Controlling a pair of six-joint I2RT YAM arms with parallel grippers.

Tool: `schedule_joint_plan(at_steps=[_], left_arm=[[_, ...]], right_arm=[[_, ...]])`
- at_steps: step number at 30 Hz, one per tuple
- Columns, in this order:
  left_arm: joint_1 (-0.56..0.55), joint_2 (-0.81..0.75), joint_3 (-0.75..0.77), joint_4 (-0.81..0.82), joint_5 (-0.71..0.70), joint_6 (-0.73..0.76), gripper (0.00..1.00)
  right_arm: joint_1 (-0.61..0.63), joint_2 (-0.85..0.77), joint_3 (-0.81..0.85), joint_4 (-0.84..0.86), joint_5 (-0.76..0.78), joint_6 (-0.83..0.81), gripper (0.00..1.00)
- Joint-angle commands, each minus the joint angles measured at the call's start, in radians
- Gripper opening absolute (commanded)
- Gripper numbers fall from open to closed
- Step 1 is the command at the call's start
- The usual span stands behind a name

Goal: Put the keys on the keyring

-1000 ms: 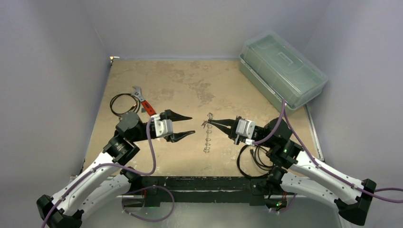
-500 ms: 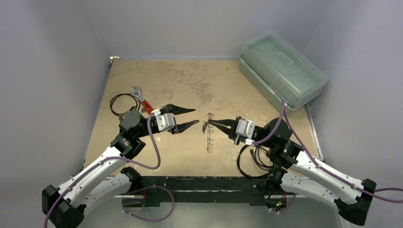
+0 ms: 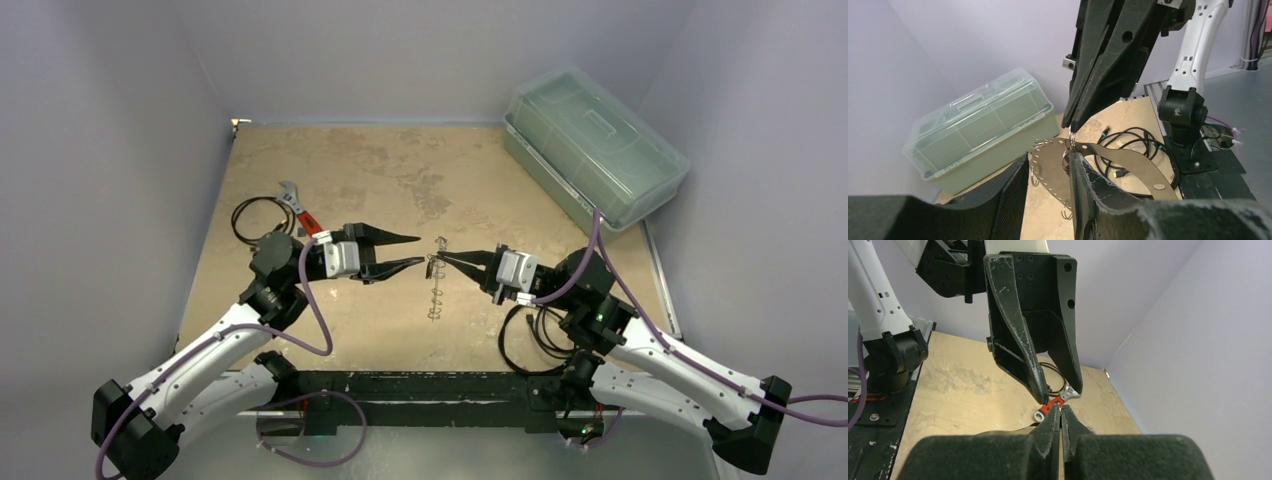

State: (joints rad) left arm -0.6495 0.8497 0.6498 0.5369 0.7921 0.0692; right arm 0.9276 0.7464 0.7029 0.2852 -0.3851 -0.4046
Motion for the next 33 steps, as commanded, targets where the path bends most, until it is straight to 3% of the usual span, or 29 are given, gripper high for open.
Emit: schedule_joint_plan(at_steps=[1, 33], left_arm=[[-0.010, 0.013, 0.019, 0.031, 0.064, -0.010, 0.35], [-0.039, 0.053, -0.007, 0.048, 0.053, -0.003, 0.27]], right_arm=[[0.002, 0.006, 0.026, 0.081, -0.007, 0.004, 0.00], [0.002, 0.026, 0.040, 0.102, -0.032, 0.012, 0.00]])
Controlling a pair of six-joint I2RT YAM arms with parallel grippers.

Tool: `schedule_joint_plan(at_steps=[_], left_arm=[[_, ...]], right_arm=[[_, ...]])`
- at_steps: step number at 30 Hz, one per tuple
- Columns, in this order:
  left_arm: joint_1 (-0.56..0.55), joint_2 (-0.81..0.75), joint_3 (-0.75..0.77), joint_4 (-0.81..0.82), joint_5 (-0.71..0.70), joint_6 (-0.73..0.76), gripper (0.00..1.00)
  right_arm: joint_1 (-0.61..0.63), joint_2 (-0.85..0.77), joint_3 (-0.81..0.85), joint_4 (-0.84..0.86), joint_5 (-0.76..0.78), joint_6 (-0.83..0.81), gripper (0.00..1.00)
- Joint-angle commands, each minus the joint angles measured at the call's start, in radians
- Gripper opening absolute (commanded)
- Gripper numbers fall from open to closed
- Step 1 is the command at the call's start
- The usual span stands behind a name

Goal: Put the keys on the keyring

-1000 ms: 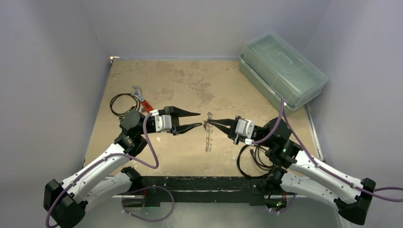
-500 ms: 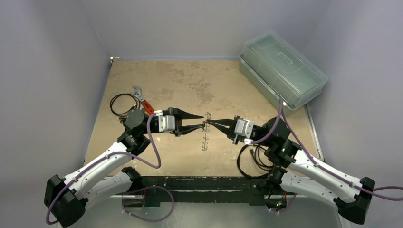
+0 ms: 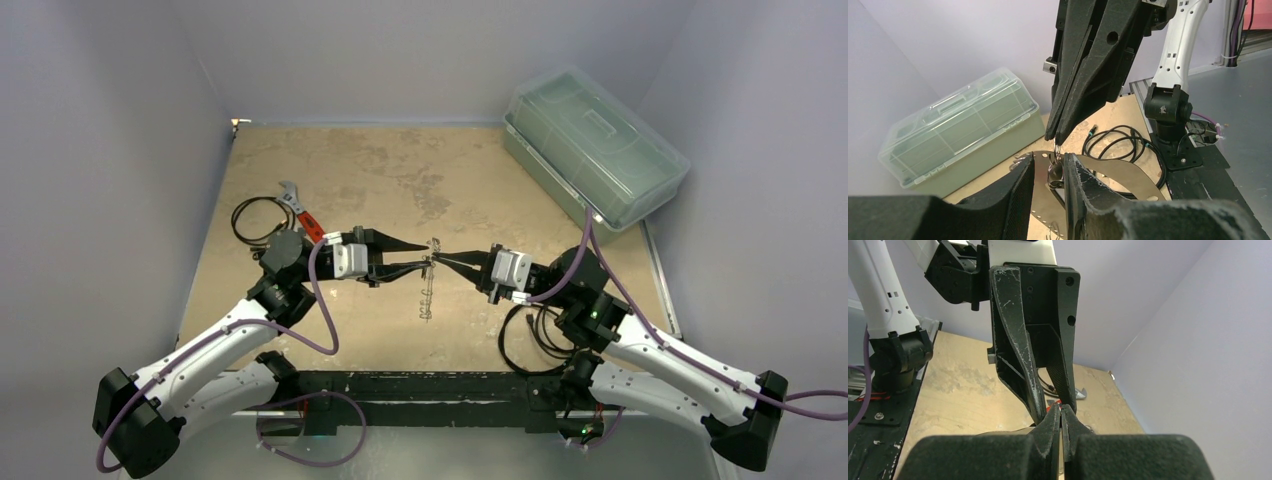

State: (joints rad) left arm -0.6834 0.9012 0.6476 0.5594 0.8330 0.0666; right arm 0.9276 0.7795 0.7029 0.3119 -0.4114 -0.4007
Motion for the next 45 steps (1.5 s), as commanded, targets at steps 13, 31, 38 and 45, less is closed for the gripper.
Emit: schedule_joint_plan(at_steps=[13, 31, 38, 45], left_arm=[[-0.006, 0.023, -0.001, 0.018, 0.023, -0.007, 0.24], [-0.008, 0.023, -0.007, 0.056, 0.001, -0.049, 0.00], [-0.007, 0.023, 0.076, -0.177, -0.065, 0.048, 0.00], [-0.008, 0.024, 0.171, -0.435, -0.110, 0.192, 0.00]], right_arm=[[0.002, 0.003, 0.040, 0.090, -0.008, 0.010, 0.00], [0.002, 0.010, 0.035, 0.094, -0.023, 0.021, 0.00], [0.002, -0.015, 0.035, 0.061, -0.002, 0.023, 0.03], [0.002, -0.052, 0.094, -0.130, 0.106, -0.021, 0.35]])
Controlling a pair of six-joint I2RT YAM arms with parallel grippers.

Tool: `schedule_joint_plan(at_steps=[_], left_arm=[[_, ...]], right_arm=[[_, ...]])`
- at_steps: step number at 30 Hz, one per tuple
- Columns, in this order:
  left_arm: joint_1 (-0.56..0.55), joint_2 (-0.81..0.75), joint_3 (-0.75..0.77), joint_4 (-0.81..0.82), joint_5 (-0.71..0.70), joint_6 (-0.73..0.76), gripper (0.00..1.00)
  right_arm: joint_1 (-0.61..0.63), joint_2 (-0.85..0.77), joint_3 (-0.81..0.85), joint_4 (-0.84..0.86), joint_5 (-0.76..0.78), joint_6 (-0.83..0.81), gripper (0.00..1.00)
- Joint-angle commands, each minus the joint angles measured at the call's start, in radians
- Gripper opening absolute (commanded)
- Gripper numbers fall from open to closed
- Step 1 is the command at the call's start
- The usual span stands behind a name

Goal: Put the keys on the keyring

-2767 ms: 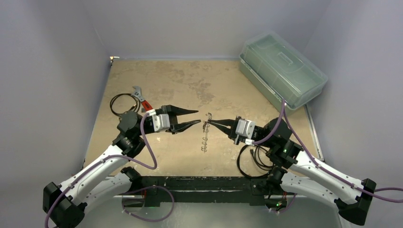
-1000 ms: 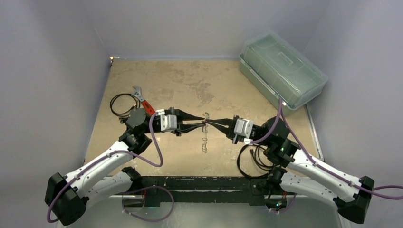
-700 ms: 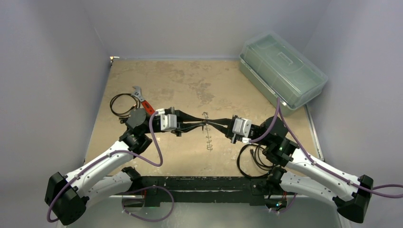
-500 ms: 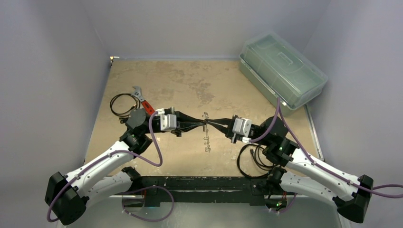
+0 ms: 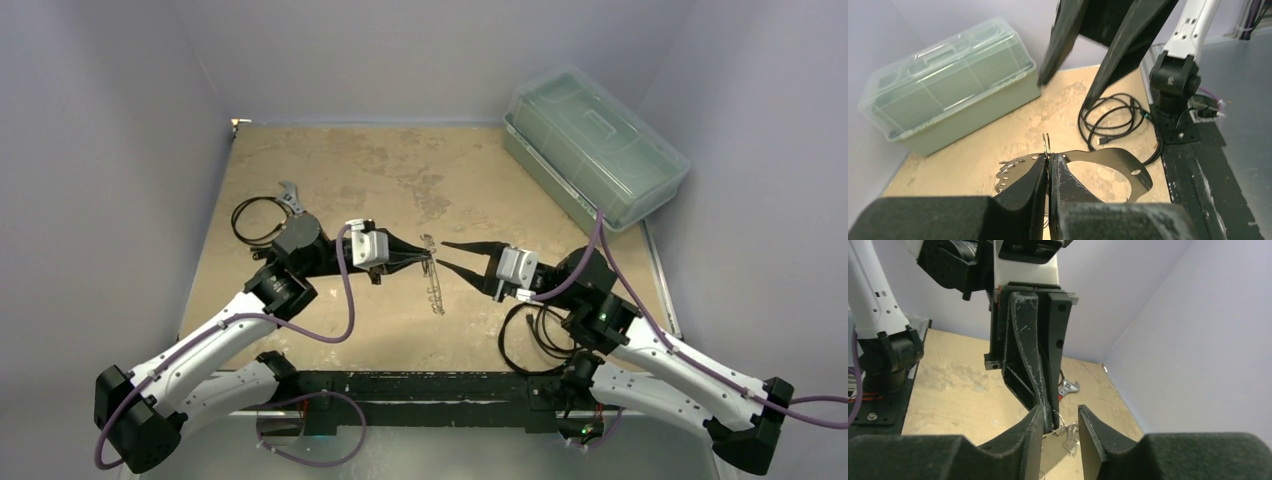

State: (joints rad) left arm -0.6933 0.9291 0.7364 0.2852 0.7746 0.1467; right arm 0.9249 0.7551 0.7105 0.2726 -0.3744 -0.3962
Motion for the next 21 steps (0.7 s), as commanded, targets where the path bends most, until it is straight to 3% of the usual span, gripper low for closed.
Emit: schedule_joint_plan(at_steps=[1, 11, 21], left_arm=[[0.003, -0.004, 0.092, -0.192, -0.060, 0.132, 0.00], [-0.001, 0.038, 0.200, -0.522, -0.115, 0.344, 0.00], [-0.006, 0.048, 0.203, -0.562, -0.112, 0.338, 0.00]], right_arm=[[0.005, -0.027, 0.101, -0.124, 0.072, -0.035, 0.37], [0.005, 0.110, 0.334, -0.573, 0.034, -0.146, 0.44], [0.005, 0.258, 0.498, -0.795, -0.024, -0.191, 0.40]])
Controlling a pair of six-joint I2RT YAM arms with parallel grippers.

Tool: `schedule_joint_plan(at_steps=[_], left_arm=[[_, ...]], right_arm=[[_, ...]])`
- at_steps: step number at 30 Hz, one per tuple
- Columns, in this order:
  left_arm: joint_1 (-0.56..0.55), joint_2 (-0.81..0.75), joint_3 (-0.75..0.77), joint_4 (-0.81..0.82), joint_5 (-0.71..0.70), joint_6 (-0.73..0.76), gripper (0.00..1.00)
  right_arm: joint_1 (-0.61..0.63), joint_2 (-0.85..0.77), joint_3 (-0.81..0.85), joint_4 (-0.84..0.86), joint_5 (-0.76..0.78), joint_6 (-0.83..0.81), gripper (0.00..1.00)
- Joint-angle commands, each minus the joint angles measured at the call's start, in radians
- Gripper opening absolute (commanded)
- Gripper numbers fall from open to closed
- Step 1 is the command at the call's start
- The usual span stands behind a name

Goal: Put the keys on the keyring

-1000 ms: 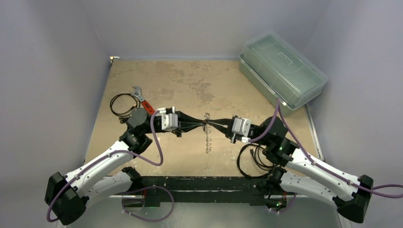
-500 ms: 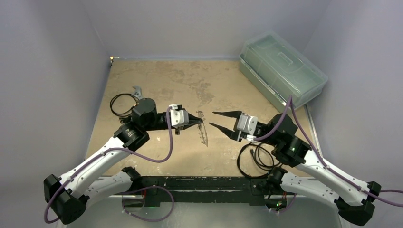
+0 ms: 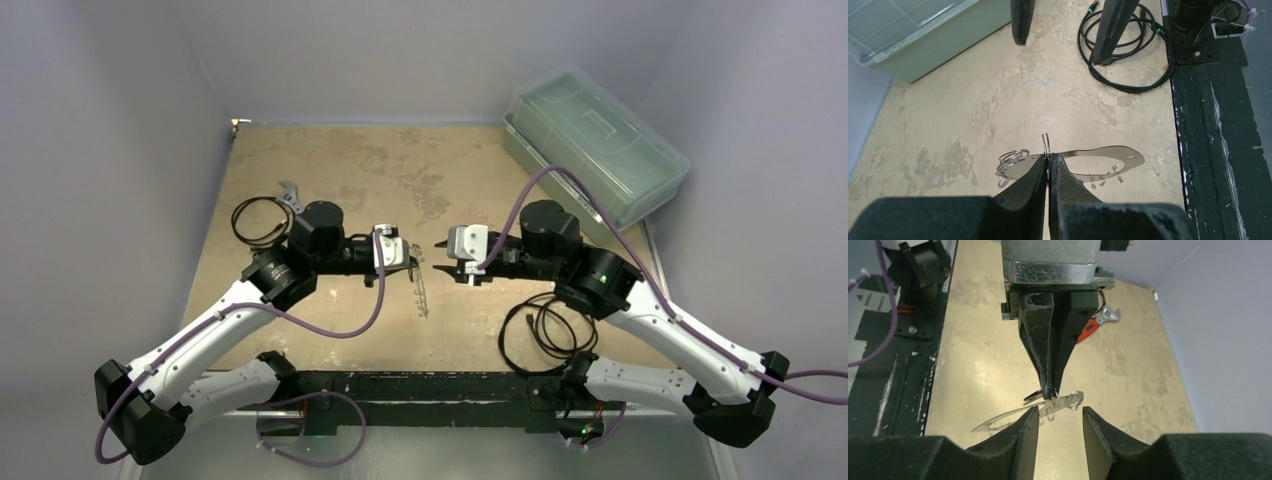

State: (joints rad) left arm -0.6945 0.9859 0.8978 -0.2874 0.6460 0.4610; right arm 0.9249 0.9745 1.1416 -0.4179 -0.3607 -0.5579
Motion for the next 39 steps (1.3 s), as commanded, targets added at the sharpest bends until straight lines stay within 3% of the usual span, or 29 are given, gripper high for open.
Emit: schedule_joint_plan(at_steps=[1, 22, 35, 39], left_arm=[[-0.005, -0.007, 0.041, 0.014, 0.023, 0.022, 0.00], [-0.008, -0.057, -0.011, 0.080, 0.106, -0.023, 0.00], [-0.013, -0.074, -0.019, 0.080, 0.105, -0.022, 0.00], [-0.013, -0.076, -0.020, 0.081, 0.106, -0.022, 0.00]], right_arm=[[0.005, 0.049, 0.070, -0.105, -0.038, -0.032, 0.39], [0.005, 0.161, 0.061, 0.004, -0.052, -0.054, 0.30], [0.005, 0.181, 0.058, 0.017, -0.049, -0.048, 0.20], [0.005, 0.185, 0.058, 0.019, -0.055, -0.042, 0.10]])
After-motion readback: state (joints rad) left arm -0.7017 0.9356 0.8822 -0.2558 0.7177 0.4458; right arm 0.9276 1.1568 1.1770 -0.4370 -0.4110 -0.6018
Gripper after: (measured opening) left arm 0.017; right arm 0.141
